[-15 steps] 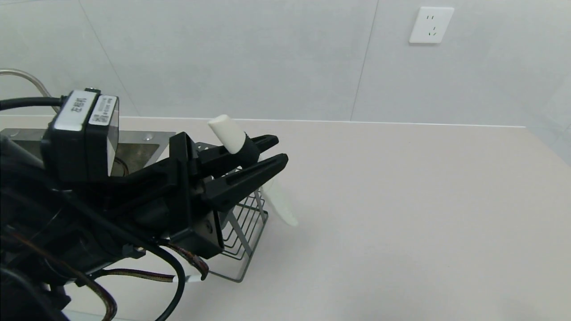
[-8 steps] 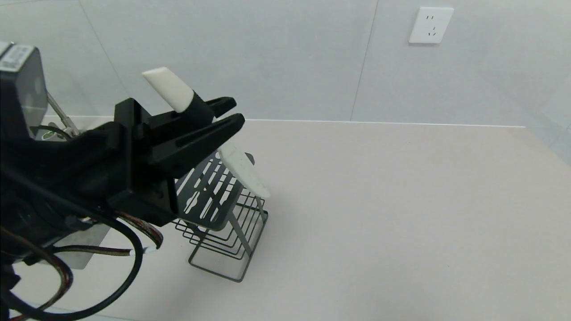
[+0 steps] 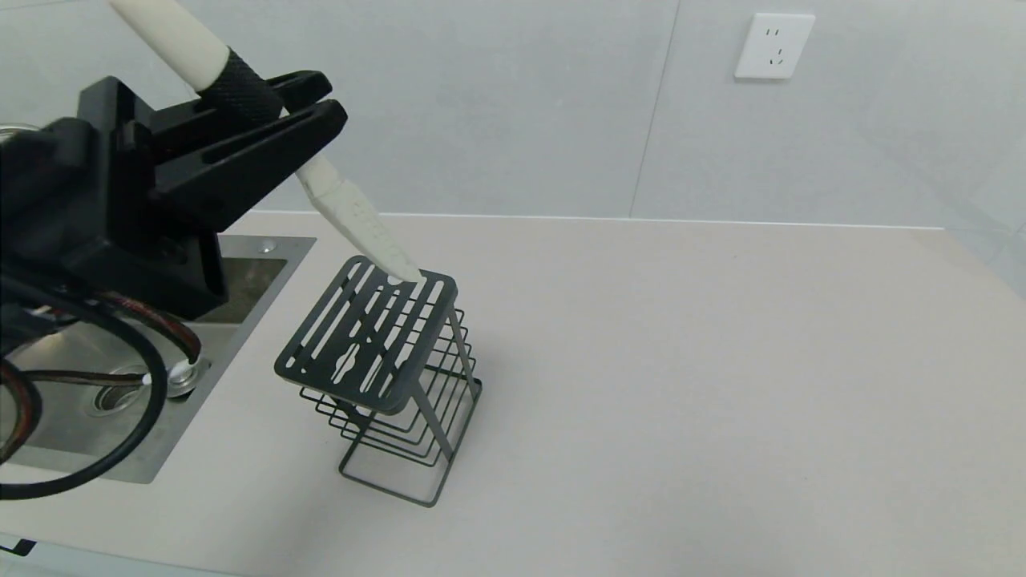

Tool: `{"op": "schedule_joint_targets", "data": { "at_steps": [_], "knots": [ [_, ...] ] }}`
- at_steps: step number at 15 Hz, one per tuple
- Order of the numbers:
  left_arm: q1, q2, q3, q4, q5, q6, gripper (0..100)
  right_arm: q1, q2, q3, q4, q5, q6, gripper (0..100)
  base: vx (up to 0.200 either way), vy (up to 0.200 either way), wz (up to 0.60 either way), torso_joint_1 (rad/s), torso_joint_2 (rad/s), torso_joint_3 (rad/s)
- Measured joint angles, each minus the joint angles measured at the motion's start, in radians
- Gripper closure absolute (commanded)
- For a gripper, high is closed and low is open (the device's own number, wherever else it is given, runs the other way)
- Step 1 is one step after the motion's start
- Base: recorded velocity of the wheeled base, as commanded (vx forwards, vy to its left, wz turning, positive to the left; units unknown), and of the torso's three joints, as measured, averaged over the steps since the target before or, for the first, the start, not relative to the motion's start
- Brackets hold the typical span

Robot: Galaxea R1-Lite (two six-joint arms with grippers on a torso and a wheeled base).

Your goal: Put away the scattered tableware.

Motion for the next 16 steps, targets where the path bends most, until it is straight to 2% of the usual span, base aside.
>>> {"op": "schedule_joint_targets", "data": {
  "at_steps": [1, 2, 5, 10, 13, 14, 15, 16],
  "knots": [
    [0.012, 0.011, -0.001, 0.002, -0.001, 0.057, 100, -0.005, 0.000, 0.000, 0.000, -0.003, 0.002, 100, 0.000, 0.000, 0.00, 0.000, 0.00, 0.000],
    [0.017, 0.024, -0.001, 0.007, -0.003, 0.089, 100, -0.011, 0.000, 0.000, 0.000, -0.004, 0.001, 100, 0.000, 0.000, 0.00, 0.000, 0.00, 0.000],
    [0.014, 0.045, -0.004, 0.012, -0.031, 0.097, 100, -0.079, -0.050, 0.000, -0.006, 0.005, -0.024, 100, 0.000, 0.000, 0.00, 0.000, 0.00, 0.000],
    [0.007, 0.051, 0.001, 0.013, -0.066, 0.106, 100, -0.096, -0.092, 0.000, -0.004, 0.010, -0.022, 100, 0.000, 0.000, 0.00, 0.000, 0.00, 0.000],
    [0.005, 0.056, 0.005, 0.020, -0.091, 0.145, 100, -0.097, -0.095, 0.000, -0.004, 0.009, -0.020, 100, 0.000, 0.000, 0.00, 0.000, 0.00, 0.000],
    [0.011, 0.058, 0.003, 0.022, -0.150, 0.180, 100, -0.097, -0.095, 0.000, -0.004, 0.009, -0.014, 100, 0.000, 0.000, 0.00, 0.000, 0.00, 0.000],
    [0.017, 0.061, 0.001, 0.023, -0.184, 0.201, 100, -0.097, -0.095, 0.000, -0.003, 0.009, -0.009, 100, 0.000, 0.000, 0.00, 0.000, 0.00, 0.000],
    [0.025, 0.063, 0.001, 0.025, -0.194, 0.203, 100, -0.096, -0.095, 0.000, -0.003, 0.009, -0.007, 100, 0.000, 0.000, 0.00, 0.000, 0.00, 0.000]
  ]
}}
